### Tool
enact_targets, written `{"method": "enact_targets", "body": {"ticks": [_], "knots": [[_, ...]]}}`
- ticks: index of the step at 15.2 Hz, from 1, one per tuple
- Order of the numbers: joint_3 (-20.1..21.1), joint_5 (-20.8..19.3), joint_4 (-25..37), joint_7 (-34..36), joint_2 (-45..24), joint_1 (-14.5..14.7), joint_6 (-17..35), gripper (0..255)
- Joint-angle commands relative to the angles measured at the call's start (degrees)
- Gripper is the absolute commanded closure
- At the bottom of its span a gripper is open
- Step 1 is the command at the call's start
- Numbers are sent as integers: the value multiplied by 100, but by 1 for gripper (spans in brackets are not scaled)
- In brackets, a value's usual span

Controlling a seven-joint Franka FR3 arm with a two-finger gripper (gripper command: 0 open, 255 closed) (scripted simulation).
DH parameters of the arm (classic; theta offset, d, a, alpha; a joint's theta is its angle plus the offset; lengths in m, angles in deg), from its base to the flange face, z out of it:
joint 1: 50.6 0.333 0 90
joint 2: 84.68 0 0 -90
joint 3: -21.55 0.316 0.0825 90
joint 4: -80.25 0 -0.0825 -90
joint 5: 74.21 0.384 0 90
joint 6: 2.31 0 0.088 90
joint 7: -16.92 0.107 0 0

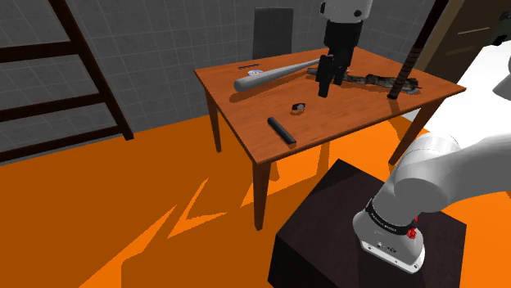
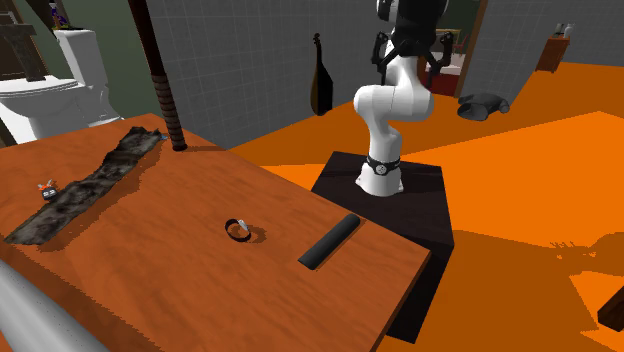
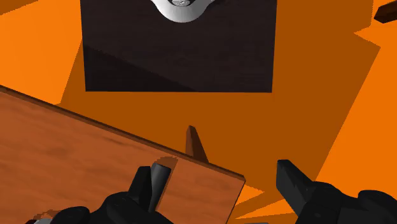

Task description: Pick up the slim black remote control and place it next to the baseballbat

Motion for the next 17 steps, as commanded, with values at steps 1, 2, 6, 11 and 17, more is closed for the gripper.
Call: {"method": "enact_targets", "body": {"ticks": [1, 2, 6, 11, 17], "knots": [[0, 0, 0, 0, 0, 0, 0, 0], [-12, 2, -56, 41, -138, -39, 160, 0], [-66, 9, -213, 203, -746, -190, 791, 0], [-150, 21, -263, 397, -1612, -363, 1538, 0], [-276, 58, -109, 603, -2767, -550, 2339, 0]]}}
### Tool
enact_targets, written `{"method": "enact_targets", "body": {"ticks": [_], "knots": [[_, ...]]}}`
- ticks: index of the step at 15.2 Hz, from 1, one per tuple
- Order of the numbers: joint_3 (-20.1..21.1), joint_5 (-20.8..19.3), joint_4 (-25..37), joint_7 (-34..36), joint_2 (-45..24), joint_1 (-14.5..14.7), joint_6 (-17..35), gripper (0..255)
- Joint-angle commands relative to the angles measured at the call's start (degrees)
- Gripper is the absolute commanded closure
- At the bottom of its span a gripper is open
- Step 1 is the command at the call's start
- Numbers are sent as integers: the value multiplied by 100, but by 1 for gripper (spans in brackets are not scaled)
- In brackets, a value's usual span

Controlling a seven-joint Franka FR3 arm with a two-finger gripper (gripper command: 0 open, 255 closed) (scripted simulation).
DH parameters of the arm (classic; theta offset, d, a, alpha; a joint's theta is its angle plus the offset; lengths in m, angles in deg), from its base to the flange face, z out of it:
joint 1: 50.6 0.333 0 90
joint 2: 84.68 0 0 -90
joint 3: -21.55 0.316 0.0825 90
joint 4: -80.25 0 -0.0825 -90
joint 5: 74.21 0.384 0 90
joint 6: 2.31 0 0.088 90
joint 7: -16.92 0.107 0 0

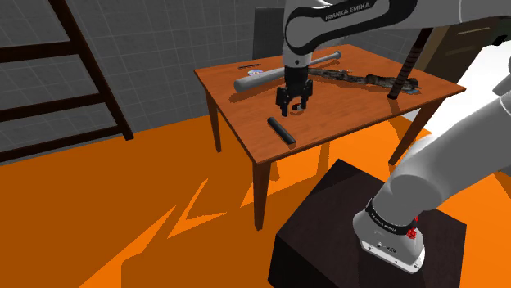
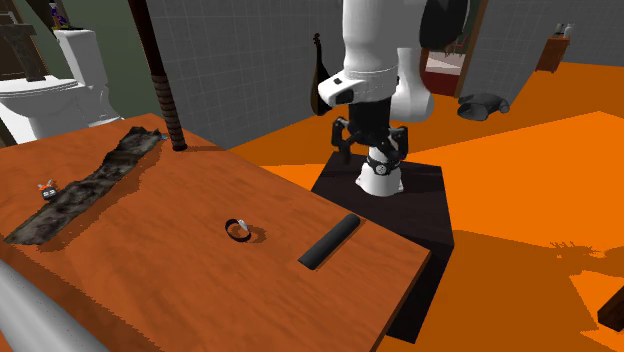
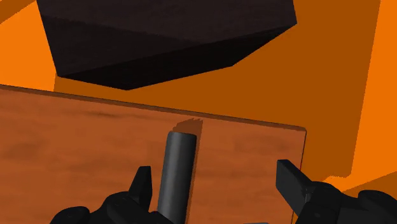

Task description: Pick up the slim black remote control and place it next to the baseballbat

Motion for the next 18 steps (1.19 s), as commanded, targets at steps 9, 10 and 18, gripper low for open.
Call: {"method": "enact_targets", "body": {"ticks": [9, 10, 18], "knots": [[-266, 160, 686, 252, -2047, -275, 1031, 0], [-292, 189, 785, 270, -2258, -302, 1108, 0], [-272, 240, 416, 245, -2487, -284, 1702, 0]]}}
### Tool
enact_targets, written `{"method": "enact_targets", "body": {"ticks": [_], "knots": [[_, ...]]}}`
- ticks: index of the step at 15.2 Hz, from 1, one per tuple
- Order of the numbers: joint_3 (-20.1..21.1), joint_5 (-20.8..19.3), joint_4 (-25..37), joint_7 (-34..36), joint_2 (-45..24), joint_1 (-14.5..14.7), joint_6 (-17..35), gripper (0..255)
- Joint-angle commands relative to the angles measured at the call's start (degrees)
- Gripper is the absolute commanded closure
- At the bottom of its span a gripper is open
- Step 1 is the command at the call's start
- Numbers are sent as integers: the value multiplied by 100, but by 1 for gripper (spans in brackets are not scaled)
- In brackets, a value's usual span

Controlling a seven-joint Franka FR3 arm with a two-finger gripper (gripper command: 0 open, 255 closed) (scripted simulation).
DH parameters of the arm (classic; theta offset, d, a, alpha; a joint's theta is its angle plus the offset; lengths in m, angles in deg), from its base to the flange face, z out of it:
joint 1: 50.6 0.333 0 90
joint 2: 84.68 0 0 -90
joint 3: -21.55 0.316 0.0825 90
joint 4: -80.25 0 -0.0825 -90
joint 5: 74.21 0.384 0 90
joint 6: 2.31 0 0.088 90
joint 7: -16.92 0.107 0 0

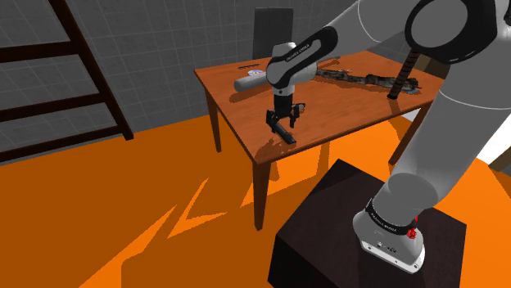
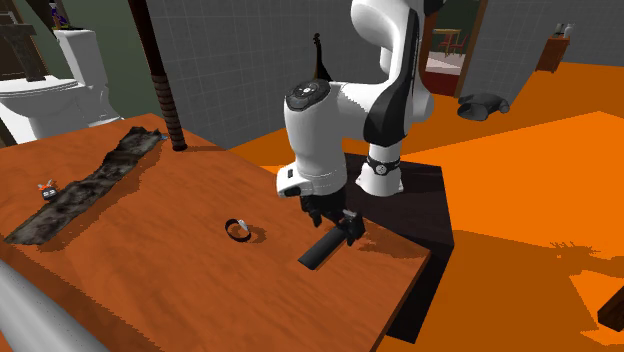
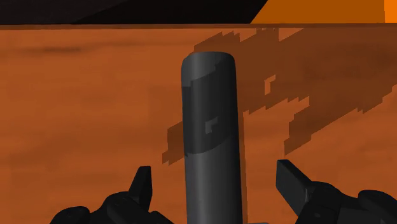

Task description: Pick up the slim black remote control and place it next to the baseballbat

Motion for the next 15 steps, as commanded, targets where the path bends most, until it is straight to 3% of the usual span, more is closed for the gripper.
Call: {"method": "enact_targets", "body": {"ticks": [1, 8, 9, 15], "knots": [[7, 10, -65, 0, -34, 6, 103, 0], [7, 11, -64, 0, -35, 6, 102, 0], [7, 11, -64, 0, -35, 6, 102, 255], [11, 11, -23, 10, -56, 11, 82, 255]]}}
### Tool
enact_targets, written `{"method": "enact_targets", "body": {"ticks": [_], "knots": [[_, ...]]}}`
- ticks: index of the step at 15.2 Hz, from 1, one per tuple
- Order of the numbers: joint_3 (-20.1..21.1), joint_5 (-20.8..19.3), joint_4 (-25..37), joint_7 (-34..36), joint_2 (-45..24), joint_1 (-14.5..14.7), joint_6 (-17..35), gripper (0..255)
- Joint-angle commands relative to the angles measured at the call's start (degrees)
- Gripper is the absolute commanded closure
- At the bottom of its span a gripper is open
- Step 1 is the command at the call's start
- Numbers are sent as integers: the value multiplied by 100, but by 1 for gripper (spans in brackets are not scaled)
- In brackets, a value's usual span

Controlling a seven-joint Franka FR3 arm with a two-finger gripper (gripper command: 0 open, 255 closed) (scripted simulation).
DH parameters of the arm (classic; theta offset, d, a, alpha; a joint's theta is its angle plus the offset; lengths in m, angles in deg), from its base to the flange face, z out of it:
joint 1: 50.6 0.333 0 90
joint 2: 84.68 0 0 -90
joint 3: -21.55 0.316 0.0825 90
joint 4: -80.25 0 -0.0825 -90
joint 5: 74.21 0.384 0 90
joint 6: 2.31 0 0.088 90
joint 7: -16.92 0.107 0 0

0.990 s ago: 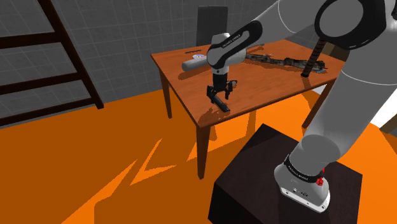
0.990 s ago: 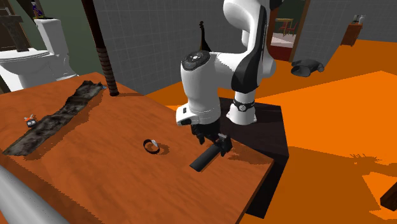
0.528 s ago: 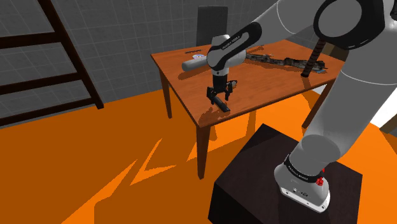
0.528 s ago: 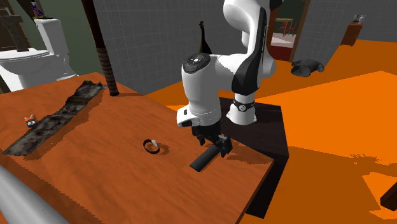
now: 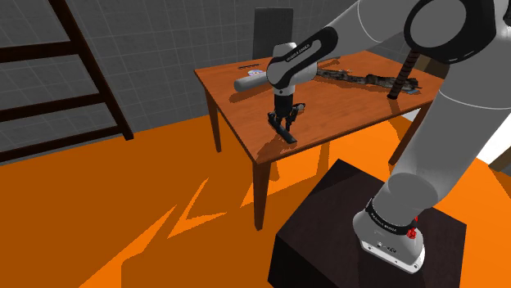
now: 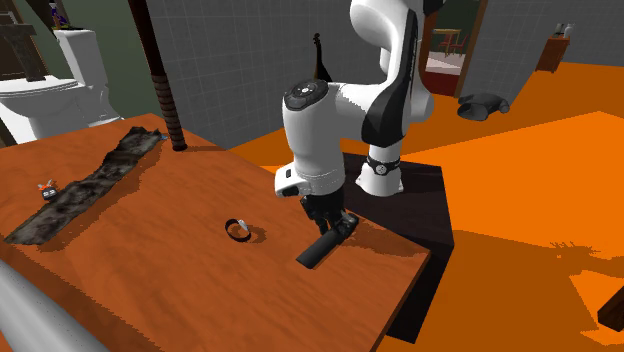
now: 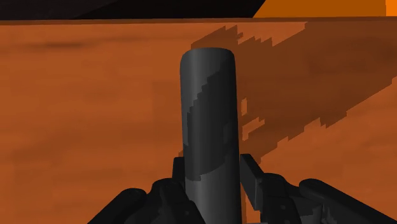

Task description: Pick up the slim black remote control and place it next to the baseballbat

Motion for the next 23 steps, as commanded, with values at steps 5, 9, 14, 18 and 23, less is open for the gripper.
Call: {"method": "enact_targets", "body": {"ticks": [5, 9, 14, 18, 23], "knots": [[22, 10, -13, 3, 77, 23, -112, 255], [19, -13, 102, 35, 259, 22, -406, 255], [16, -39, 272, 72, 461, 20, -777, 255], [14, -55, 430, 99, 602, 18, -1075, 255], [12, -73, 655, 131, 753, 16, -1449, 255]]}}
